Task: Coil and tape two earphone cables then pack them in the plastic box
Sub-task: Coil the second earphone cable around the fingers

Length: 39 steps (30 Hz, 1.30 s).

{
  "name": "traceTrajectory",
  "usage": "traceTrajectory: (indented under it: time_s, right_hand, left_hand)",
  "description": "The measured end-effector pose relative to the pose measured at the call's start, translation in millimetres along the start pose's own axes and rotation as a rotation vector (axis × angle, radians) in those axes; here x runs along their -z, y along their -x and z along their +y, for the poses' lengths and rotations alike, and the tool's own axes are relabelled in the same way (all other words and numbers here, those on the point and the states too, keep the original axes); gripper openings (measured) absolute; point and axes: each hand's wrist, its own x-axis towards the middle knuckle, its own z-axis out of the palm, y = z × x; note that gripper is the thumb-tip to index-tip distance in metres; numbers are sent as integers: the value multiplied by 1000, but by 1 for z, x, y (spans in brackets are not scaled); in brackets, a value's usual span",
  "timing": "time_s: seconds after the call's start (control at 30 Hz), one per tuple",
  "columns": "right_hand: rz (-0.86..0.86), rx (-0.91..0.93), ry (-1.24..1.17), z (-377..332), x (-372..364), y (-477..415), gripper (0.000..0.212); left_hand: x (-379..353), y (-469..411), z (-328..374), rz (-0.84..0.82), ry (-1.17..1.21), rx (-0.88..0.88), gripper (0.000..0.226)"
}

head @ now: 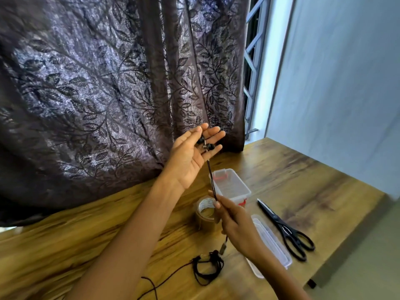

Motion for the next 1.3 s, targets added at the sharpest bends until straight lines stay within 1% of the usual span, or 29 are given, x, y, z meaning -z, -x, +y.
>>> traceTrajectory:
  time_s: [0.07,0.13,0.2,0.27,0.33,0.4,0.47,0.53,0.63,0.73,0.87,1.0,1.07,1.17,1.3]
  right_hand:
    - [-34,-17,-44,-3,8,3,29]
    - [-19,0,-7,-9,17,4,27]
    - [27,90,150,-18,29,3,21]
    - [87,219,304,-31,41,-1,10]
    - [149,369,450,-47,52,-8,5]
    - [210,497,566,-65,63,-16,15]
    - [238,612,600,-82,74,-24,20]
    - [246,687,627,-94,85,-34,23]
    - [215,663,545,-106,96,-50,18]
    - [176,576,347,-112,103,-60,7]
    - [115,448,148,-102,100,-63,3]
    - [114,339,-124,-86,93,-57,10]
    - [145,297,-162,-79,87,-55,14]
    - [166,250,-174,-69,76,-49,20]
    - [94,192,-230,-52,64,-33,19]
  left_hand:
    - [-6,-4,1,18,-53,-42,20]
    - [-10,-5,1,25,-155,-82,20]
    - [-12,-3,-3,10,-345,-115,21]
    - [-12,1,-9,-10,-543,-132,21]
    - [-11,4,-15,-35,-658,-132,21]
    - [-12,7,-19,-55,-715,-111,24]
    - [-14,11,-21,-74,-738,-65,27]
    - [-17,15,-23,-141,-676,-19,27]
    - [-24,23,-24,-212,-550,55,30]
    - [-32,29,-20,-239,-482,125,38]
    - [-39,36,-9,-246,-404,172,42]
    - [-43,42,-1,-268,-382,170,43]
    - [-45,44,-1,-260,-388,173,44]
    - [-47,43,-3,-231,-310,147,41]
    - [-49,38,-2,-180,-215,70,35]
